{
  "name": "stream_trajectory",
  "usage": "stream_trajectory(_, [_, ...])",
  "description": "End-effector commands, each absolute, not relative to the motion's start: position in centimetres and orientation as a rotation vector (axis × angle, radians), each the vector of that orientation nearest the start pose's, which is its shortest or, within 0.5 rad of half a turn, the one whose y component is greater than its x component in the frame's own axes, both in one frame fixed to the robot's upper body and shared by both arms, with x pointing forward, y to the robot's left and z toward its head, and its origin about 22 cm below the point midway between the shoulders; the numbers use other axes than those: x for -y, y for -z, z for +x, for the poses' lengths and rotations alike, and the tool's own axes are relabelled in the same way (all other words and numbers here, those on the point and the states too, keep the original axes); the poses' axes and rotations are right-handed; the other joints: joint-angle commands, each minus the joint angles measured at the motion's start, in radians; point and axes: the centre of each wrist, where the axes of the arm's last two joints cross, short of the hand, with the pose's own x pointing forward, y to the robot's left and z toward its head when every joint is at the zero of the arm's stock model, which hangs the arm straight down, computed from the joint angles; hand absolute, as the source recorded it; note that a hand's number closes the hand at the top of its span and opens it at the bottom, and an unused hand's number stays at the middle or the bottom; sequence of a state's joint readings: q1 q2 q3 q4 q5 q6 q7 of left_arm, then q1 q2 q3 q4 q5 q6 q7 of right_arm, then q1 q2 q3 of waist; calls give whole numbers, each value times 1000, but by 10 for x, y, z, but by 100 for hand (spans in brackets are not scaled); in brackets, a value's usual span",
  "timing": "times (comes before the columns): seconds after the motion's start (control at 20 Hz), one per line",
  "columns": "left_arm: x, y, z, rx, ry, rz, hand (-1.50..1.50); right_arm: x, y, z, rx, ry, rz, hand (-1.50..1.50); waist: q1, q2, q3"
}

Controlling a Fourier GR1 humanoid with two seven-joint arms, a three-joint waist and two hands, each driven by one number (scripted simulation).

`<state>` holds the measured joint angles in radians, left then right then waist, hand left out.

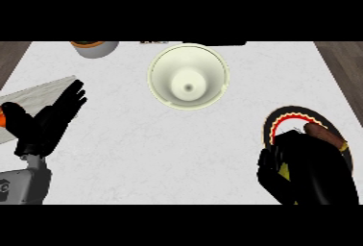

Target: Pick the pear from the plate and place it in the bowl

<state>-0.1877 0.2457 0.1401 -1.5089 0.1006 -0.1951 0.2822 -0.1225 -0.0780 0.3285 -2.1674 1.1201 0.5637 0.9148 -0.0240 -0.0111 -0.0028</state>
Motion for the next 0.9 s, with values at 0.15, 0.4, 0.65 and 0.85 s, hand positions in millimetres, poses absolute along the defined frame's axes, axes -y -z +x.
stream_trajectory(0.15, [-301,-56,290,1401,203,36,0,134,-217,162,1058,-860,-1202,150,20,5,-1])
stream_trajectory(0.4, [-304,-64,295,1415,213,41,0,113,-237,187,1183,-786,-1097,150,34,8,0])
stream_trajectory(0.65, [-304,-69,291,1437,225,13,0,88,-249,235,1211,-710,-1039,150,55,11,0])
stream_trajectory(0.85, [-300,-59,296,1416,235,25,0,74,-280,255,1272,-696,-1037,150,43,12,0])
